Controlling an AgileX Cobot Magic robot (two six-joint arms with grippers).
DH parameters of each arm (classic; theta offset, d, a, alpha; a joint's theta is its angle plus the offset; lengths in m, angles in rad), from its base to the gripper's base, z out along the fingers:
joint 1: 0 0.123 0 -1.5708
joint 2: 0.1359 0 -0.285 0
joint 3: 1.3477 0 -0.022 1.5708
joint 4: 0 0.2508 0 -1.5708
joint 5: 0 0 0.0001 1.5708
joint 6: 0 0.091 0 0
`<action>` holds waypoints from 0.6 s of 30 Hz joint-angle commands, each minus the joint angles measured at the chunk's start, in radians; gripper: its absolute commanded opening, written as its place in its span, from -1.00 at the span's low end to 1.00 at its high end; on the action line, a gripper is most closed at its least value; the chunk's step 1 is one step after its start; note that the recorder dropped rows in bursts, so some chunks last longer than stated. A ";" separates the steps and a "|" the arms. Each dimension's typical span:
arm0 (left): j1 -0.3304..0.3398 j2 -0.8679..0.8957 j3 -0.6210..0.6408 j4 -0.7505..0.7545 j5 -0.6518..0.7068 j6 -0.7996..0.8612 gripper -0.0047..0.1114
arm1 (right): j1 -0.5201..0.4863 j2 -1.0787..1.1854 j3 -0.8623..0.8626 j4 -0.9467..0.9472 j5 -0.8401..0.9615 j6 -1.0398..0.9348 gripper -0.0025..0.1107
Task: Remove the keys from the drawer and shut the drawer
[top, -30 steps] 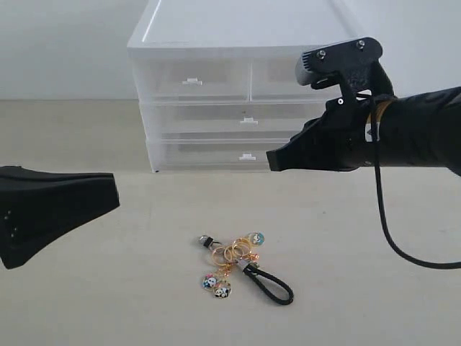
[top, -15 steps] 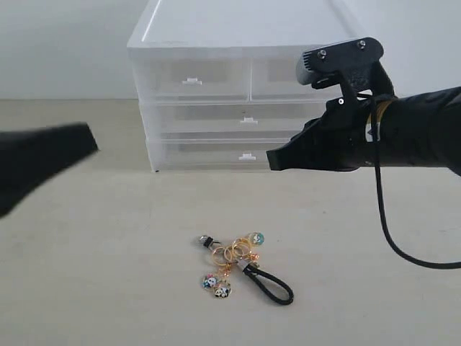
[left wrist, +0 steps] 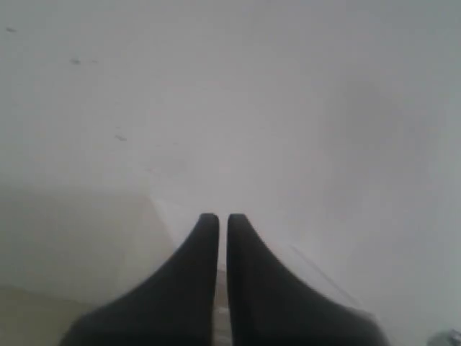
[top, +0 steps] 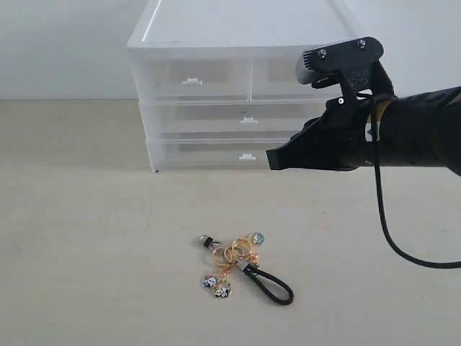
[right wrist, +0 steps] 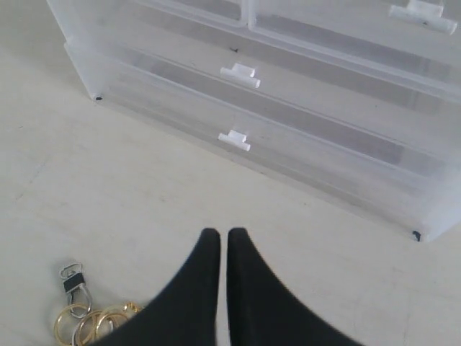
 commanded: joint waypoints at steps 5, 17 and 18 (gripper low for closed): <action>0.000 -0.207 0.067 -0.031 0.219 -0.014 -0.85 | -0.004 -0.011 0.002 -0.001 -0.007 0.000 -0.96; 0.000 -0.207 0.153 -0.031 0.217 -0.015 -0.85 | -0.004 -0.011 0.002 -0.001 -0.007 0.000 -0.96; 0.000 -0.207 0.165 -0.031 0.215 -0.015 -0.85 | -0.004 -0.011 0.002 -0.001 -0.007 0.000 -0.96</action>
